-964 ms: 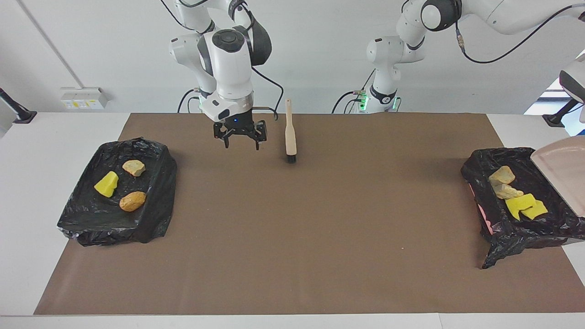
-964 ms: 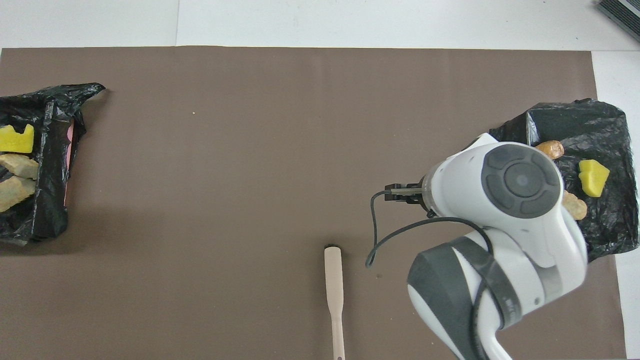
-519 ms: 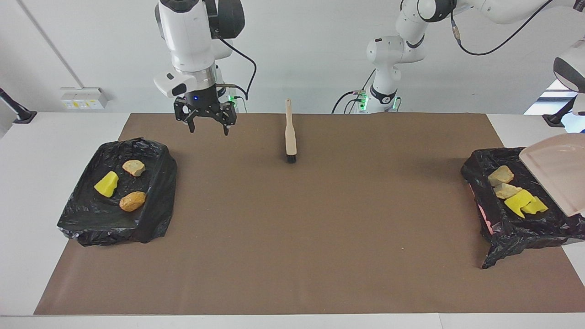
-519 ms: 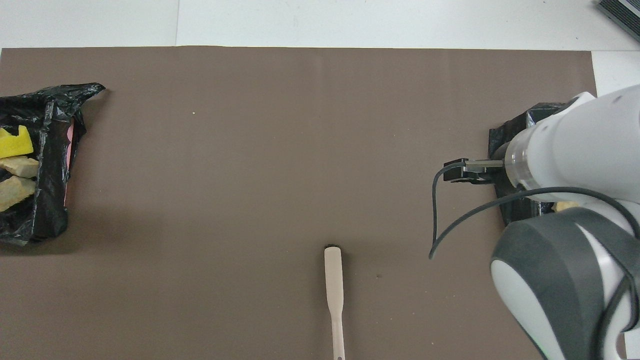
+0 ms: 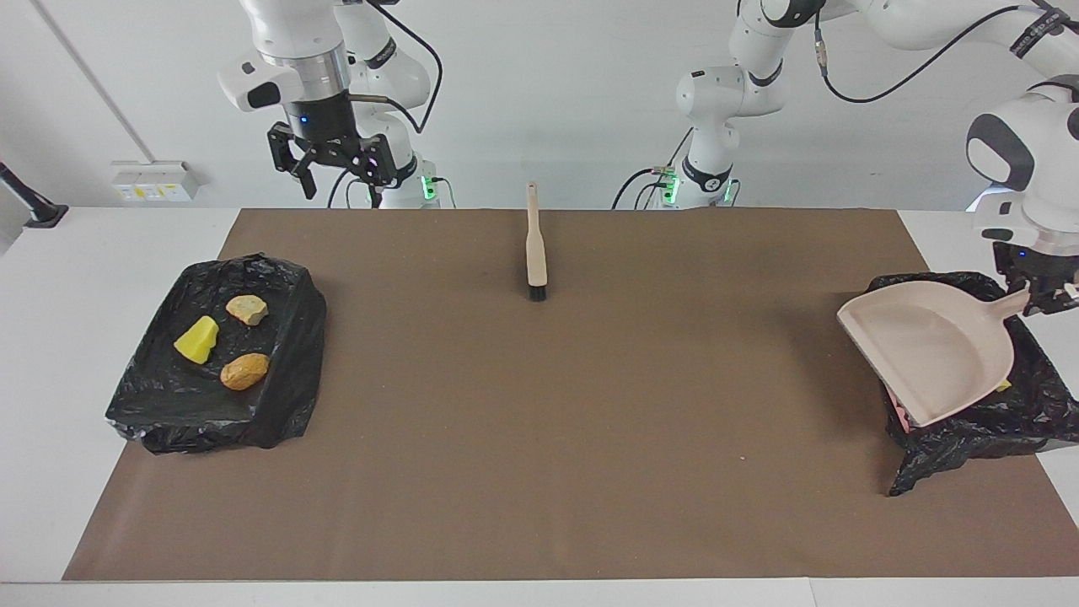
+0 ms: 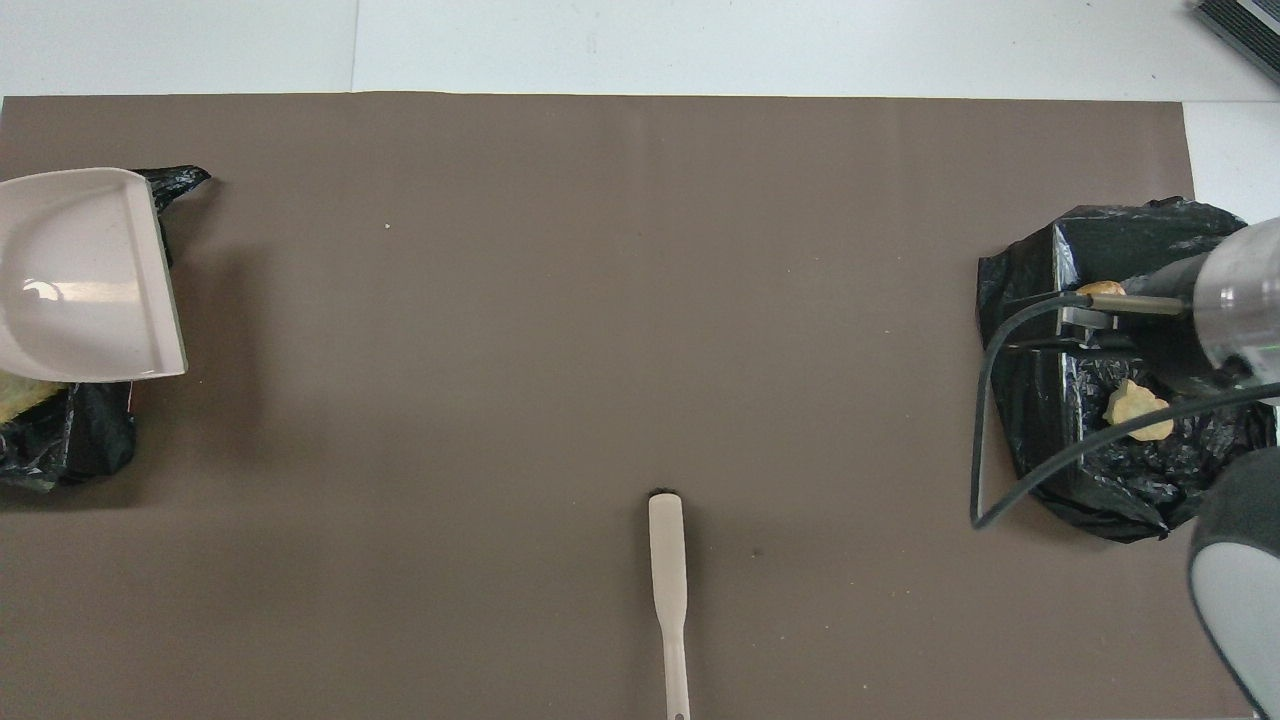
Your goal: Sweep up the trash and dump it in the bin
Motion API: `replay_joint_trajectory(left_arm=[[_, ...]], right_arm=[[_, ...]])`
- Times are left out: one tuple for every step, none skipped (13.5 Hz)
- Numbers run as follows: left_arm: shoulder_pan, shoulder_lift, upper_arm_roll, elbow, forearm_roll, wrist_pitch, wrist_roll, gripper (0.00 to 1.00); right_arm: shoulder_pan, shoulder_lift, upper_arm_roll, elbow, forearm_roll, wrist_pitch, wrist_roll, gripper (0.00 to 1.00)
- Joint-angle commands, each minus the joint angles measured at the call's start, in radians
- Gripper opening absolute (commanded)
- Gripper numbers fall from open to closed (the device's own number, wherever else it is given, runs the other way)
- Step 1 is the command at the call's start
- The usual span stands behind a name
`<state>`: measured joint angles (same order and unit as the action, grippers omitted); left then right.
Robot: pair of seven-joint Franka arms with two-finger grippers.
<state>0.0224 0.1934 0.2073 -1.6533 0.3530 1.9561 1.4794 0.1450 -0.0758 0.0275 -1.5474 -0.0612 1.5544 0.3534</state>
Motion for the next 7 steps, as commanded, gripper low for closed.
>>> replay_joint_trajectory(left_arm=[[-0.009, -0.061, -0.107, -0.108, -0.017, -0.045, -0.256, 0.0], [-0.009, -0.061, -0.155, -0.123, -0.02, -0.058, -0.363, 0.0], [-0.009, -0.061, -0.196, -0.14, -0.029, -0.066, -0.463, 0.0], [-0.009, -0.061, -0.228, -0.157, -0.058, -0.066, -0.546, 0.0], [-0.009, -0.061, -0.261, -0.181, -0.084, -0.063, -0.653, 0.0], [-0.009, -0.06, -0.311, -0.2, -0.089, -0.054, -0.782, 0.0], [-0.01, -0.052, -0.363, -0.215, -0.091, -0.043, -0.909, 0.0]], right_arm=[[-0.021, -0.028, -0.05, 0.009, 0.029, -0.022, -0.039, 1.0], [-0.021, -0.042, -0.07, 0.0, 0.029, -0.025, -0.066, 1.0], [-0.021, -0.045, -0.092, -0.002, 0.029, -0.031, -0.085, 1.0], [-0.021, -0.047, -0.112, -0.003, 0.029, -0.063, -0.088, 1.0], [-0.021, -0.048, -0.121, -0.003, 0.037, -0.104, -0.097, 1.0], [-0.022, -0.068, -0.126, -0.029, 0.049, -0.108, -0.137, 1.0], [-0.033, -0.091, -0.13, -0.075, 0.047, -0.096, -0.187, 1.0]])
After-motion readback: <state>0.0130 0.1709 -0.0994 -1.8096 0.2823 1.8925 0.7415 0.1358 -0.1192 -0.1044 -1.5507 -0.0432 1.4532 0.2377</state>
